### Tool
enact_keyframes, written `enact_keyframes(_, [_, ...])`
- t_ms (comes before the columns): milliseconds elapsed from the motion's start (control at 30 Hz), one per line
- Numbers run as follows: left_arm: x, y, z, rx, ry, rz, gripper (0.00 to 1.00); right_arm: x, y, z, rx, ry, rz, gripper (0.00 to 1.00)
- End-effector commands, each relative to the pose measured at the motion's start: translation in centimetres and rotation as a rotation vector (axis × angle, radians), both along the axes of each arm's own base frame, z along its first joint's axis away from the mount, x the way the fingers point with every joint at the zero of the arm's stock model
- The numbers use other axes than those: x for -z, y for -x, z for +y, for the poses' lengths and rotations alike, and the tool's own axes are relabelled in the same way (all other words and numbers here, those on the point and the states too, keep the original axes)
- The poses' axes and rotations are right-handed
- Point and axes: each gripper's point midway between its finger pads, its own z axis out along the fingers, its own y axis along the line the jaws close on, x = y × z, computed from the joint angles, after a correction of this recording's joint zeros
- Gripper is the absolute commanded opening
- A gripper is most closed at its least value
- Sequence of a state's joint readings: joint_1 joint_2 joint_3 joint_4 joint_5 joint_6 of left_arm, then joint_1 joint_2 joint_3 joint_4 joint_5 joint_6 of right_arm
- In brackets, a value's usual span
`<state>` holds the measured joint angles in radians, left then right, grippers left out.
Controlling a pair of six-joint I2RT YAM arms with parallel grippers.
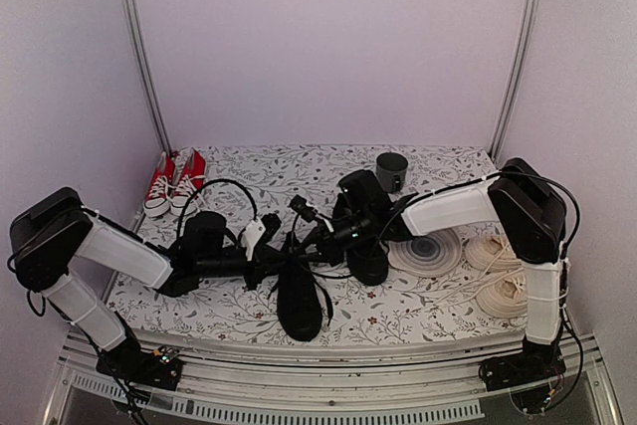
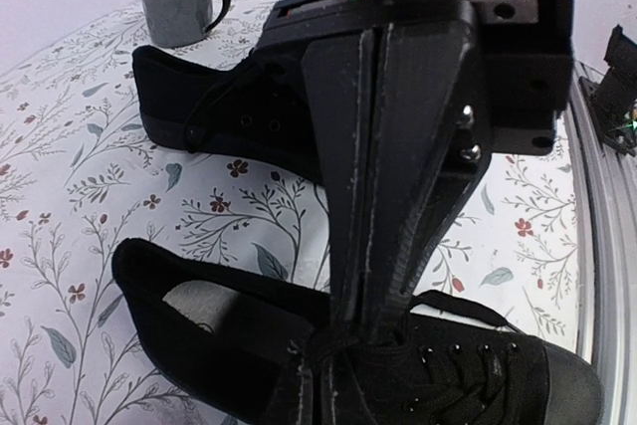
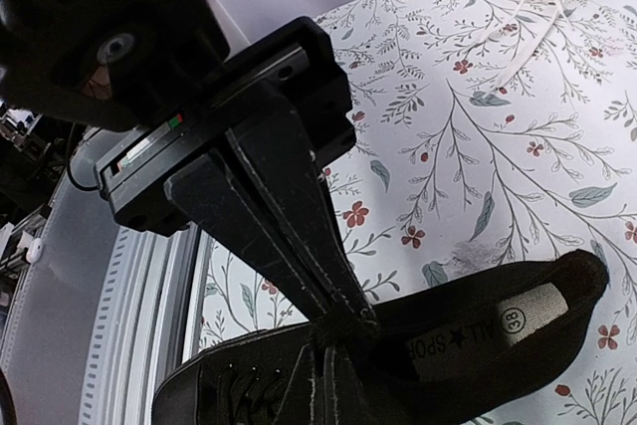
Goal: Tie the shoes
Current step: Adjust the loops with the shoelace on the shoe.
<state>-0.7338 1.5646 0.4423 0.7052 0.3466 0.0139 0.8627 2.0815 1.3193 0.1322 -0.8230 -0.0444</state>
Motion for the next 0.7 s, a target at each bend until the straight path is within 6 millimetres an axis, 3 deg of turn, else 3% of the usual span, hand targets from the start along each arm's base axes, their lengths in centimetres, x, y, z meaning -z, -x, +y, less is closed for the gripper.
enact_keyframes(0, [0.0,-1.0,0.8,-0.046,0.010,-0.007,0.00,-3.3,0.5,-0.2,-0.023,-0.064,-0.023,0.01])
enact_keyframes(300, [0.0,-1.7,1.1,-0.077,0.005,-0.009,0.00,-3.0,1.5,-0.5,-0.060,-0.070,0.012,0.01])
enact_keyframes(533, [0.1,-1.7,0.8,-0.071,0.025,0.008,0.00,-1.4,2.4,-1.1,-0.102,-0.010,0.016,0.02])
enact_keyframes(667, [0.1,-1.4,0.4,-0.051,0.045,0.024,0.00,-2.1,1.5,-1.5,-0.104,-0.020,0.014,0.26])
